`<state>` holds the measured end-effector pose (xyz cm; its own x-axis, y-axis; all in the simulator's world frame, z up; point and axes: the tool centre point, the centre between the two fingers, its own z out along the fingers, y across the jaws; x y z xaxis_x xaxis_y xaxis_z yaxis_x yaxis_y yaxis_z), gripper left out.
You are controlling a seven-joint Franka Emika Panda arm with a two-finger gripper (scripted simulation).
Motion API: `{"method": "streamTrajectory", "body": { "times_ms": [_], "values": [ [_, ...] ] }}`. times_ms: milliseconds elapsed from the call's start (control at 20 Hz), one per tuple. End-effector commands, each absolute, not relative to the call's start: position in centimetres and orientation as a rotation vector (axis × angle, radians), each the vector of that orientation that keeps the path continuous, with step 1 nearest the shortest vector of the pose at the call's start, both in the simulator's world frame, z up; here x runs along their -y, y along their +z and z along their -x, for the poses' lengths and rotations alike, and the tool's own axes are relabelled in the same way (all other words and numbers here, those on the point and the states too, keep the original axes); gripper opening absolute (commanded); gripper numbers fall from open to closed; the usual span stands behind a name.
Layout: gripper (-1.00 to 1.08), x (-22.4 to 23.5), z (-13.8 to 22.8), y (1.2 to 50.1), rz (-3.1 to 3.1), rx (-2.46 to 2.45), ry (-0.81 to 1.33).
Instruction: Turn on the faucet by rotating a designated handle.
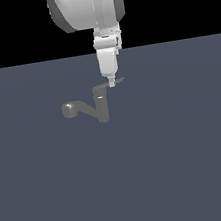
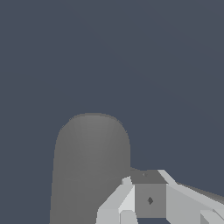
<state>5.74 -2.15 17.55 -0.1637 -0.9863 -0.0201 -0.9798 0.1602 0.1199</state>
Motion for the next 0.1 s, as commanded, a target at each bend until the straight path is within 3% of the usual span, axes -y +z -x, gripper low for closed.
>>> {"method": "streamTrajectory", "body": {
  "times_ms": [0,50],
  "values": [
    [-1.0,6.55,-10.68,17.28,-1.979,2.44,-0.001],
    [-1.0,6.55,-10.68,17.28,-1.979,2.44,-0.001]
  ]
}}
